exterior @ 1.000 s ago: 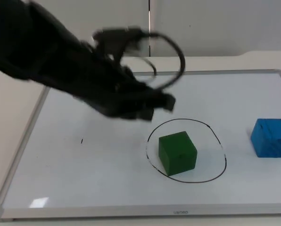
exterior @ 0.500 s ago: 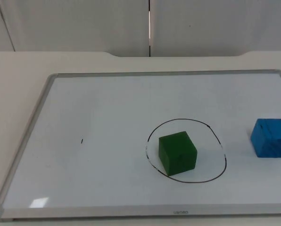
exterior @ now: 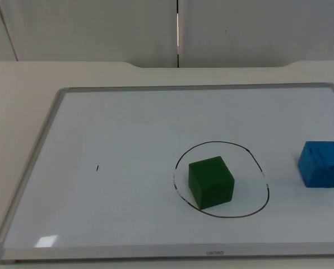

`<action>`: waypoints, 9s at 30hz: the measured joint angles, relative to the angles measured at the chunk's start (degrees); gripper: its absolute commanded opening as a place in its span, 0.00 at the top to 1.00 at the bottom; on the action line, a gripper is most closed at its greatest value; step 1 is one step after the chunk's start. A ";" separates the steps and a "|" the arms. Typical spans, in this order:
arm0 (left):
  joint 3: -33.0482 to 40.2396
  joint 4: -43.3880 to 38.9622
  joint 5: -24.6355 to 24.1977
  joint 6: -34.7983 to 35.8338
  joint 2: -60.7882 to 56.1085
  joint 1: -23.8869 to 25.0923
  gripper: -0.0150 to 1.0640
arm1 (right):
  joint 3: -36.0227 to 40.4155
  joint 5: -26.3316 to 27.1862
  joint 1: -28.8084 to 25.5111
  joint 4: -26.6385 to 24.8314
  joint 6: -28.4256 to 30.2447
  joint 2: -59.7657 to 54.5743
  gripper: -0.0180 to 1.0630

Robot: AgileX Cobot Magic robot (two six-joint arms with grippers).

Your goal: Push the two cubes into the marked area.

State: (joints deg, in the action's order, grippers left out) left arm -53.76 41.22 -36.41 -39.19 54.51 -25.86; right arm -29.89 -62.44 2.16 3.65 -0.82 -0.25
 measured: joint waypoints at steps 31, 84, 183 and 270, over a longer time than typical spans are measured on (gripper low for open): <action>10.34 -27.05 -15.87 25.57 -34.13 0.00 0.99 | 0.00 0.20 0.00 -2.48 0.00 0.00 0.01; 25.14 -39.33 -25.84 35.30 -54.28 0.00 0.99 | 0.00 0.31 0.00 -4.07 0.11 -0.20 0.01; 25.14 -40.14 -25.84 36.27 -54.28 0.00 0.99 | -25.54 40.60 3.99 -12.13 -1.59 -108.53 0.98; 25.14 -40.14 -25.84 36.27 -54.28 0.00 0.99 | -25.54 44.16 15.77 -17.59 -3.34 -108.53 0.98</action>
State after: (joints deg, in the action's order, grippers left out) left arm -28.62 1.08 -62.25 -2.92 0.23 -25.86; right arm -55.42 -18.28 17.94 -13.94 -4.16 -108.78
